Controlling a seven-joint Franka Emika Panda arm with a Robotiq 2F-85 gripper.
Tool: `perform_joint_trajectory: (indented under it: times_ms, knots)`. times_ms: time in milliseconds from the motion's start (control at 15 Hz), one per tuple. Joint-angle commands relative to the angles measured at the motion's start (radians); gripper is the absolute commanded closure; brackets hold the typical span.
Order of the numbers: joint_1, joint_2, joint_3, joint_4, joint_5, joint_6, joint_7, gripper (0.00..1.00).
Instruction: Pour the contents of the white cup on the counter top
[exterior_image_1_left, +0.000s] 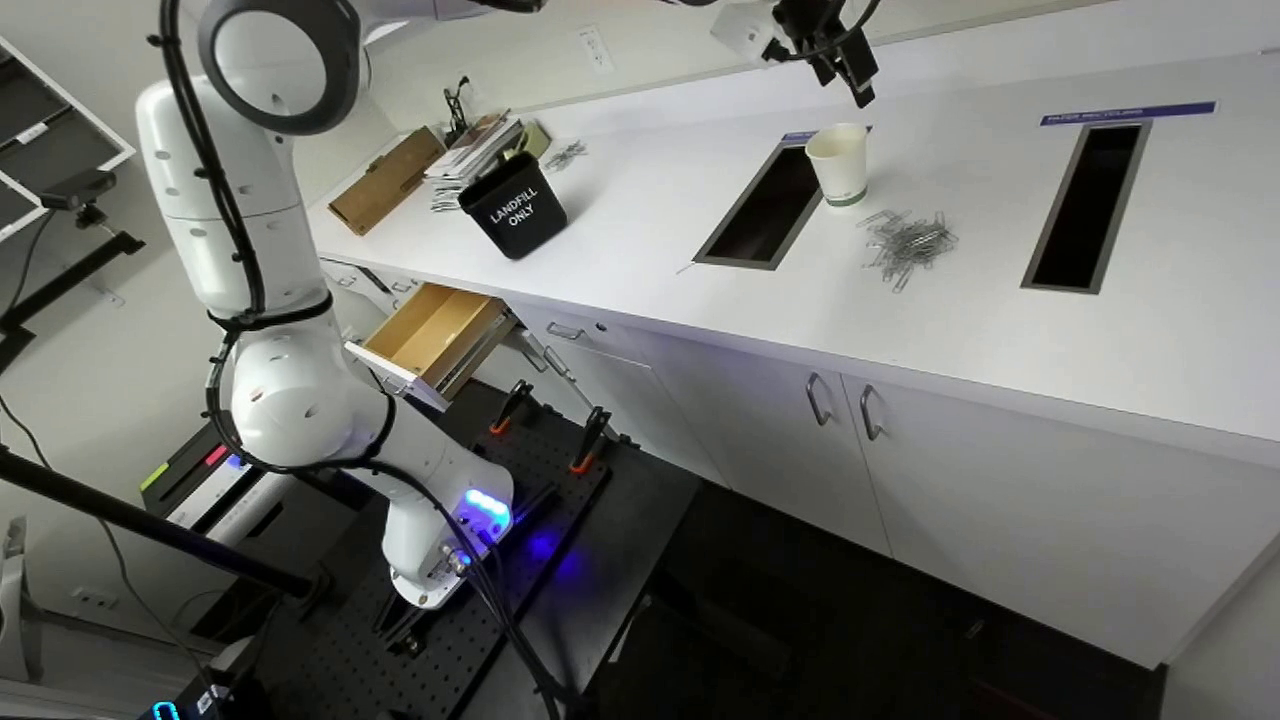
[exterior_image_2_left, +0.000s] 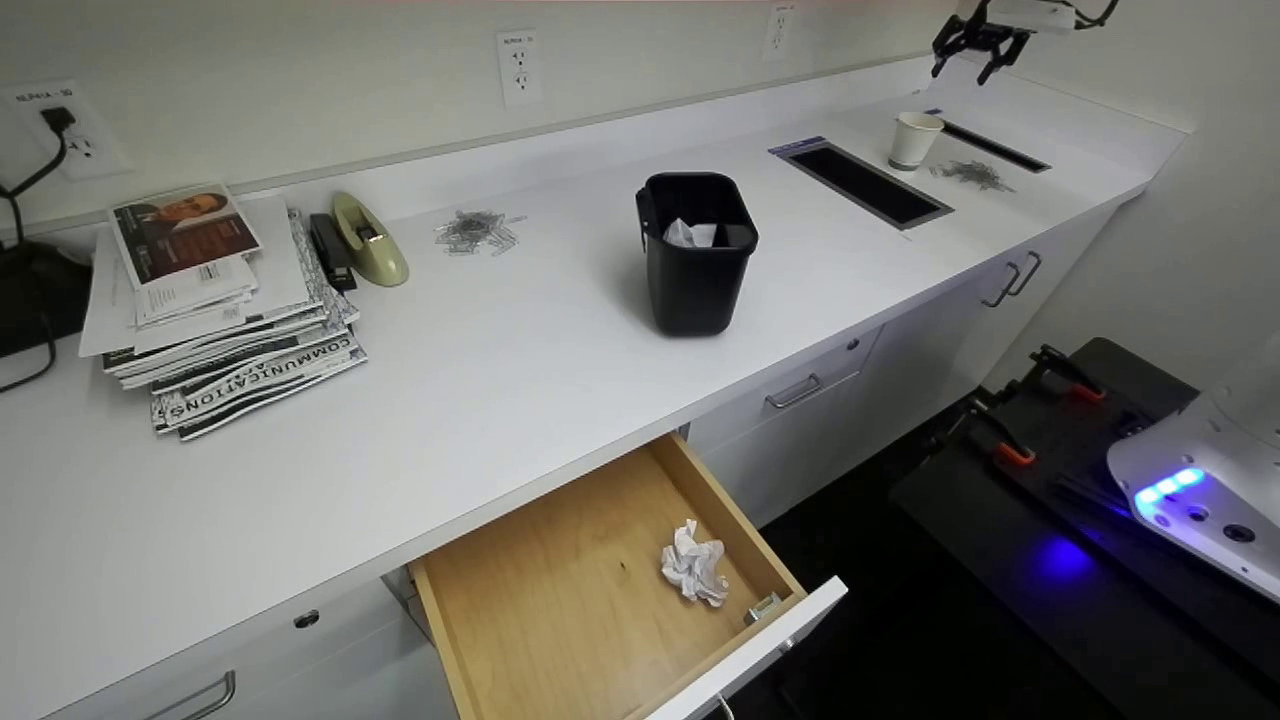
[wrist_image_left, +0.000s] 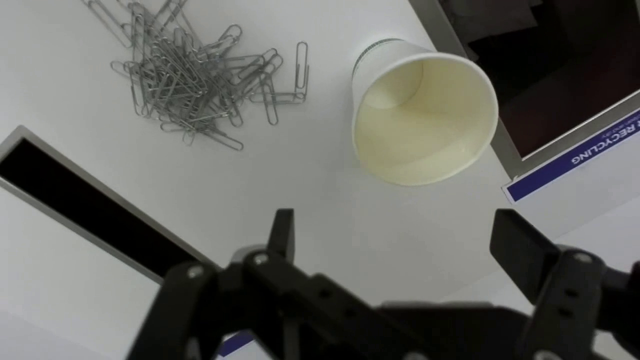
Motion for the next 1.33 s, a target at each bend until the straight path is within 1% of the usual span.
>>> perform_joint_trajectory:
  times_ms: [0, 200, 467, 733, 933, 1267]
  knots:
    - [0.001, -0.198, 0.011, -0.220, 0.026, 0.059, -0.071, 0.00]
    - [0.008, -0.319, 0.003, -0.329, 0.036, 0.033, -0.113, 0.00]
    - [0.023, -0.468, -0.027, -0.450, -0.003, -0.033, -0.134, 0.00]
    - [0.025, -0.598, -0.045, -0.545, 0.019, -0.097, -0.215, 0.00]
    - [0.033, -0.678, -0.068, -0.597, 0.047, -0.151, -0.278, 0.00]
    - [0.049, -0.754, -0.083, -0.648, 0.017, -0.186, -0.256, 0.00]
